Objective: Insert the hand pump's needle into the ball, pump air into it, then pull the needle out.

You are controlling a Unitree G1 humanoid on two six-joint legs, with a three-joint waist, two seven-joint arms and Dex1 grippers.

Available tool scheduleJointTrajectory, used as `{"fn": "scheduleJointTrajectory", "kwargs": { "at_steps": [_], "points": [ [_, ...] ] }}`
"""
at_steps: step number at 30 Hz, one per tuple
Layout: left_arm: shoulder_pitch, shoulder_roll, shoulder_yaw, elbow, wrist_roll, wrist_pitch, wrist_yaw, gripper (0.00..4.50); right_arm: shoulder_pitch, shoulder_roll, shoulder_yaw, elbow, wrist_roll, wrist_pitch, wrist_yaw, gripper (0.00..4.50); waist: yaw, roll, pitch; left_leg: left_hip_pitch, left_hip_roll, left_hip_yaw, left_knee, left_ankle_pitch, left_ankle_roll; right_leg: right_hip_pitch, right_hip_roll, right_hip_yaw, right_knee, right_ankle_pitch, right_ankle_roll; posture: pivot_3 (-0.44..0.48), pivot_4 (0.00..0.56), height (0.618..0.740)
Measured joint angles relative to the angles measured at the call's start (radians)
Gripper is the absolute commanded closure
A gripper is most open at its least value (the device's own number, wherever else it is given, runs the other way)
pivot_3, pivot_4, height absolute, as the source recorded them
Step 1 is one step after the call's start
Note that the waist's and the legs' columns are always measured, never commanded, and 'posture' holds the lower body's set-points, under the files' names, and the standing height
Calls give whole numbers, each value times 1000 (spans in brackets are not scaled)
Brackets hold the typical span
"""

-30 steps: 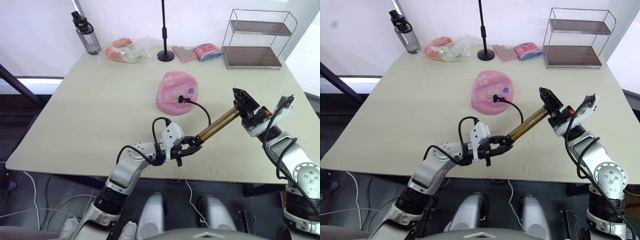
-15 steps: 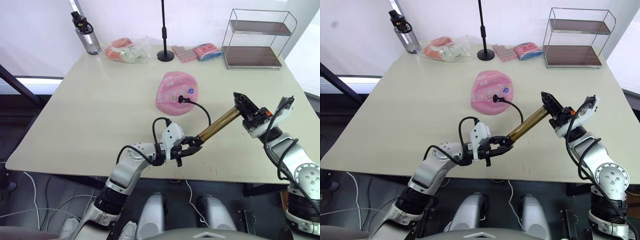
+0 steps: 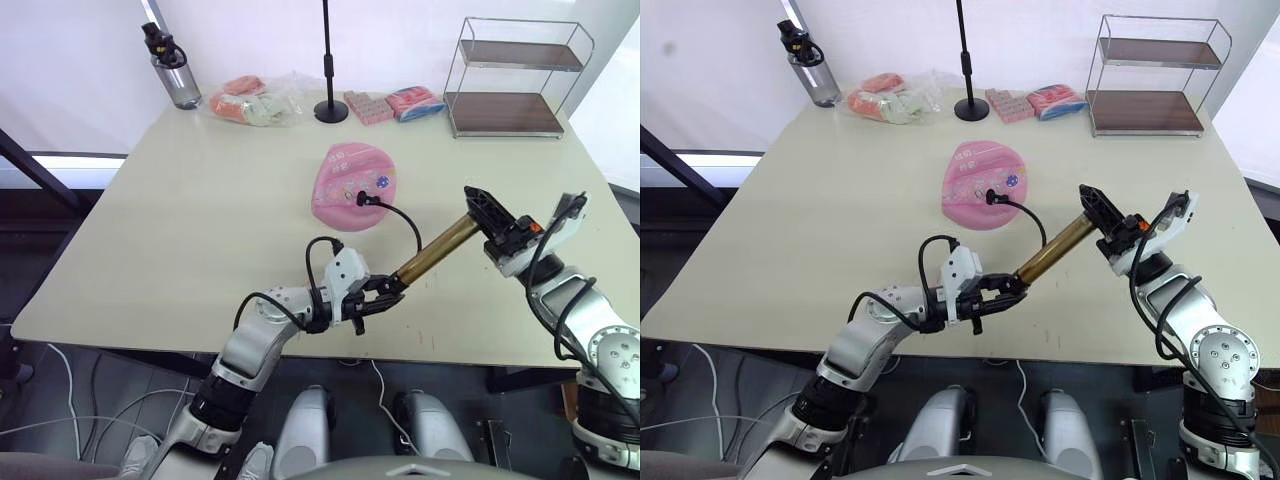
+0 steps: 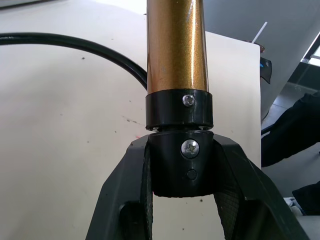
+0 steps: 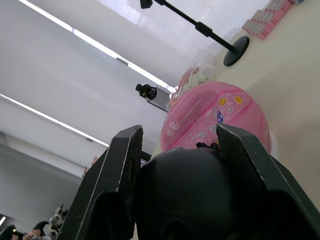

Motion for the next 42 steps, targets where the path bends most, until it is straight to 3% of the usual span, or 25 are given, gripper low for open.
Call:
{"fn": "scheduleJointTrajectory", "kwargs": {
  "at_steps": [12, 14, 24, 26, 27, 32, 37, 42],
  "points": [
    [2, -1, -10, 0, 1, 10, 4, 3407, 2, -14, 10, -8, -60, 2, 56, 2321, 0, 0, 0, 0, 0, 0, 0, 0, 0, 0, 0, 0, 0, 0, 1, 0, 150, 731],
    [2, -2, -10, 0, 0, 11, 4, 3407, 2, -14, 10, -8, -61, 3, 58, 2651, 0, 0, 0, 0, 0, 0, 0, 0, 0, 0, 0, 0, 0, 0, 1, 0, 150, 731],
    [2, -3, -9, 0, 0, 9, 4, 3407, -3, -26, 12, -13, -64, 9, 67, 2714, 0, 0, 0, 0, 0, 0, 0, 0, 0, 0, 0, 0, 0, 0, 1, 0, 150, 731],
    [2, -3, -8, 3, 0, 1, 4, 2393, -12, -39, 20, -27, -76, 13, 78, 2714, 0, 0, 0, 0, 0, 0, 0, 0, 0, 0, 0, 0, 0, 0, 1, 0, 150, 731],
    [2, -3, -5, 6, 0, -5, 3, 2152, -17, -47, 28, -38, -92, 18, 86, 2714, 0, 0, 0, 0, 0, 0, 0, 0, 0, -1, 0, 0, 0, 0, 1, 0, 150, 731],
    [0, 32, 40, 3, -71, -3, -77, 58, -53, -88, 45, -50, -147, 33, 111, 2714, -1, 1, 0, -1, 0, 1, -1, 0, 0, -2, 0, 0, 0, -1, 1, 0, 150, 731],
    [-20, 86, 50, 1, -85, -10, -139, 19, -91, -156, 84, -80, -227, 48, 201, 2714, 1, 1, 1, -2, 0, 1, -1, 0, 0, -3, 0, 0, 0, 0, 0, 0, 150, 731],
    [-79, 148, 29, 90, -67, -14, -241, 19, -116, -264, 182, -129, -428, 31, 426, 2714, 0, 1, 1, -2, 0, 1, -2, 0, 0, -3, 0, 0, -1, -1, 1, 0, 150, 731]
  ]
}}
